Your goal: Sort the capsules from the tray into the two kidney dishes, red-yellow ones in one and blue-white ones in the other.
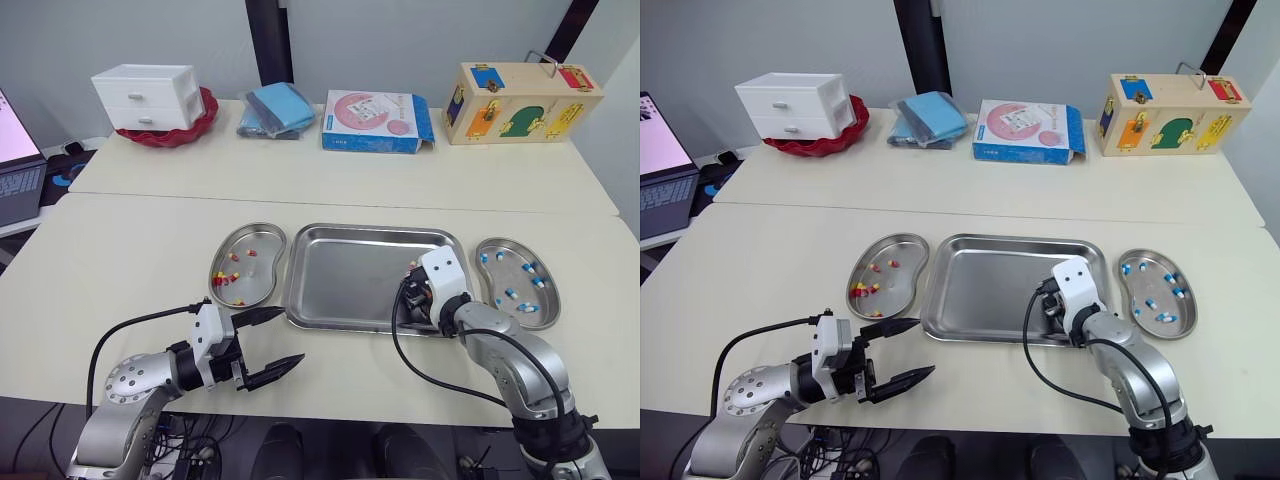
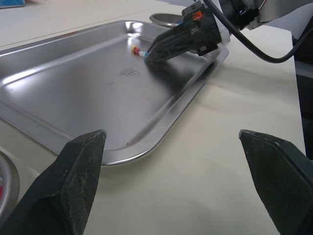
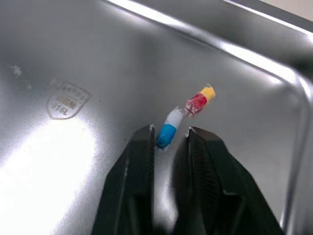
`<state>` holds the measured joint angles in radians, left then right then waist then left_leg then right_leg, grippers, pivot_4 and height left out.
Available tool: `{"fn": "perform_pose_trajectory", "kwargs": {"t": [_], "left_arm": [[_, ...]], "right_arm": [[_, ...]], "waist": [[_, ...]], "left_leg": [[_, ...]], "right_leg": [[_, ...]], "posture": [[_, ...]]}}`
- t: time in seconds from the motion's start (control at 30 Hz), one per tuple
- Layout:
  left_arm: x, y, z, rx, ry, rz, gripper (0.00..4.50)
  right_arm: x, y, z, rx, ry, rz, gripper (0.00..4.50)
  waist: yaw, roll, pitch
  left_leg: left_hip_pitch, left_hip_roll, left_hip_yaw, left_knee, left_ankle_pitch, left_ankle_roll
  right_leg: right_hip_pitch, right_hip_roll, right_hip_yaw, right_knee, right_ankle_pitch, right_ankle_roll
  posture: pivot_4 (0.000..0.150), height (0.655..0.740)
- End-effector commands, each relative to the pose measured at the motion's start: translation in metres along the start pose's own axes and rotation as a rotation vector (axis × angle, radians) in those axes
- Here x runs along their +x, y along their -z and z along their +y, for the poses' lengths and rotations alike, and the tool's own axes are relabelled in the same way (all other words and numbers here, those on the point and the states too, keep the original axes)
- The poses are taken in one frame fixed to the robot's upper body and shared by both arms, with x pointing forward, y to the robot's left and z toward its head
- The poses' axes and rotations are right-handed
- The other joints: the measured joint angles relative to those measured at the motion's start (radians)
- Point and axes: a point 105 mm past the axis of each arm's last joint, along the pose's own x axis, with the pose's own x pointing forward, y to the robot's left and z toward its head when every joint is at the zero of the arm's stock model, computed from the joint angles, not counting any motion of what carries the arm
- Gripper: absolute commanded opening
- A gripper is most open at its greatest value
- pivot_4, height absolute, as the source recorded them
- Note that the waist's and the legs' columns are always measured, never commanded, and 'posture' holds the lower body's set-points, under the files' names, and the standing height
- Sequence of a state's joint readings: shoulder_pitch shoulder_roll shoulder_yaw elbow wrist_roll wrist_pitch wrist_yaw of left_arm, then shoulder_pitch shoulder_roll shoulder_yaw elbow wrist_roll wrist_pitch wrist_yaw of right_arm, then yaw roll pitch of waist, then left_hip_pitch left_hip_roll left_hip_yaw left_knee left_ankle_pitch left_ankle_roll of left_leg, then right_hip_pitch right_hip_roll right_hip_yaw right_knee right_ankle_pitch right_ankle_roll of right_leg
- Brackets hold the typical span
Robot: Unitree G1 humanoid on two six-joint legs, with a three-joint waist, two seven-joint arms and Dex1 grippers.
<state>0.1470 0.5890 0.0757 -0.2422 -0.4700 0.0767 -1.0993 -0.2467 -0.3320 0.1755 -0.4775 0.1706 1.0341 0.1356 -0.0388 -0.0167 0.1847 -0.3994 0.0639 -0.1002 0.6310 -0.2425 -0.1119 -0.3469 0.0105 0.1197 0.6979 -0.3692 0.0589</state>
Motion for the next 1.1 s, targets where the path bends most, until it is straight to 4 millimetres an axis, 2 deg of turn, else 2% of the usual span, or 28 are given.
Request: {"fn": "perform_pose_trajectory", "kwargs": {"t": [0.03, 0.07, 0.3, 0.4, 0.5, 0.6, 0.67, 0.8, 0.83, 1.0, 1.03, 1.1], "left_arm": [[0.002, -0.008, -0.002, 0.036, 0.008, -0.028, 4.50], [0.001, -0.008, -0.003, 0.038, 0.008, -0.028, 4.50], [0.001, -0.015, 0.000, 0.048, 0.004, -0.075, 4.50], [-0.001, -0.018, 0.000, 0.052, 0.008, -0.103, 4.50], [-0.002, -0.021, 0.000, 0.059, 0.013, -0.125, 4.50], [-0.003, -0.021, 0.000, 0.064, 0.020, -0.136, 4.50], [-0.003, -0.022, 0.000, 0.066, 0.022, -0.142, 4.50], [-0.003, -0.028, 0.001, 0.093, 0.033, -0.177, 4.50], [-0.003, -0.028, 0.002, 0.097, 0.035, -0.181, 4.50], [-0.003, -0.029, 0.004, 0.105, 0.029, -0.188, 4.50], [-0.003, -0.029, 0.004, 0.104, 0.026, -0.191, 4.50], [-0.004, -0.029, 0.003, 0.103, 0.021, -0.193, 4.50]], "right_arm": [[0.000, 0.001, 0.005, -0.022, -0.019, -0.004, 0.27], [-0.001, 0.001, 0.005, -0.030, -0.020, -0.006, 0.03], [-0.014, -0.012, 0.002, -0.092, -0.036, -0.102, 0.01], [-0.032, -0.020, -0.003, -0.089, -0.058, -0.169, 0.01], [-0.053, -0.025, -0.016, -0.081, -0.042, -0.215, 0.01], [-0.075, -0.022, -0.044, -0.019, 0.039, -0.225, 0.01], [-0.085, -0.019, -0.056, 0.007, 0.073, -0.219, 0.01], [-0.108, -0.001, -0.099, 0.135, 0.215, -0.166, 0.01], [-0.111, 0.006, -0.108, 0.182, 0.251, -0.146, 0.01], [-0.121, 0.026, -0.134, 0.286, 0.365, -0.086, 0.01], [-0.123, 0.028, -0.137, 0.294, 0.377, -0.084, 0.70], [-0.124, 0.031, -0.139, 0.307, 0.381, -0.083, 1.07]], "waist": [[-0.001, 0.000, 0.000], [-0.001, 0.000, 0.000], [-0.001, 0.000, 0.000], [-0.001, 0.000, 0.000], [0.001, 0.000, 0.000], [0.004, 0.000, 0.000], [0.005, 0.000, 0.000], [0.006, 0.000, 0.000], [0.006, 0.000, 0.000], [0.003, 0.001, 0.000], [0.002, 0.001, 0.000], [0.001, 0.002, 0.001]], "left_leg": [[0.000, 0.000, 0.000, 0.000, 0.000, 0.000], [0.000, 0.000, 0.000, 0.000, 0.000, 0.000], [0.000, 0.000, 0.000, 0.000, 0.000, 0.000], [-0.001, 0.000, 0.000, 0.000, 0.000, 0.000], [-0.001, 0.000, 0.000, 0.000, 0.000, 0.000], [0.000, 0.000, 0.000, 0.000, 0.000, 0.000], [-0.001, 0.000, 0.000, 0.000, 0.000, 0.000], [0.000, 0.000, 0.000, 0.000, 0.000, 0.000], [0.000, 0.000, 0.000, 0.000, 0.000, 0.000], [0.001, 0.000, 0.000, 0.000, 0.000, 0.000], [0.001, 0.000, 0.001, 0.000, 0.000, 0.000], [0.001, 0.000, 0.001, 0.000, 0.000, 0.000]], "right_leg": [[0.000, 0.000, 0.000, 0.000, 0.000, 0.000], [0.000, 0.000, 0.000, 0.000, 0.000, 0.000], [0.000, 0.000, 0.000, 0.000, 0.000, 0.000], [0.000, 0.000, 0.000, 0.000, 0.000, 0.000], [0.000, 0.000, 0.000, 0.000, 0.000, 0.000], [0.000, 0.000, 0.000, 0.000, 0.000, 0.000], [0.000, 0.000, 0.000, 0.000, 0.000, 0.000], [0.001, 0.000, 0.000, 0.000, 0.000, 0.000], [0.001, 0.000, 0.000, 0.000, 0.000, 0.000], [0.002, 0.000, 0.000, -0.001, 0.000, 0.000], [0.002, 0.000, 0.001, 0.000, 0.000, 0.000], [0.002, 0.000, 0.001, 0.000, 0.000, 0.000]], "posture": [[0.150, 0.7302], [0.150, 0.7302], [0.150, 0.7302], [0.150, 0.7302], [0.150, 0.7302], [0.150, 0.7302], [0.150, 0.7302], [0.150, 0.7302], [0.150, 0.7302], [0.150, 0.7302], [0.150, 0.7302], [0.150, 0.7302]]}}
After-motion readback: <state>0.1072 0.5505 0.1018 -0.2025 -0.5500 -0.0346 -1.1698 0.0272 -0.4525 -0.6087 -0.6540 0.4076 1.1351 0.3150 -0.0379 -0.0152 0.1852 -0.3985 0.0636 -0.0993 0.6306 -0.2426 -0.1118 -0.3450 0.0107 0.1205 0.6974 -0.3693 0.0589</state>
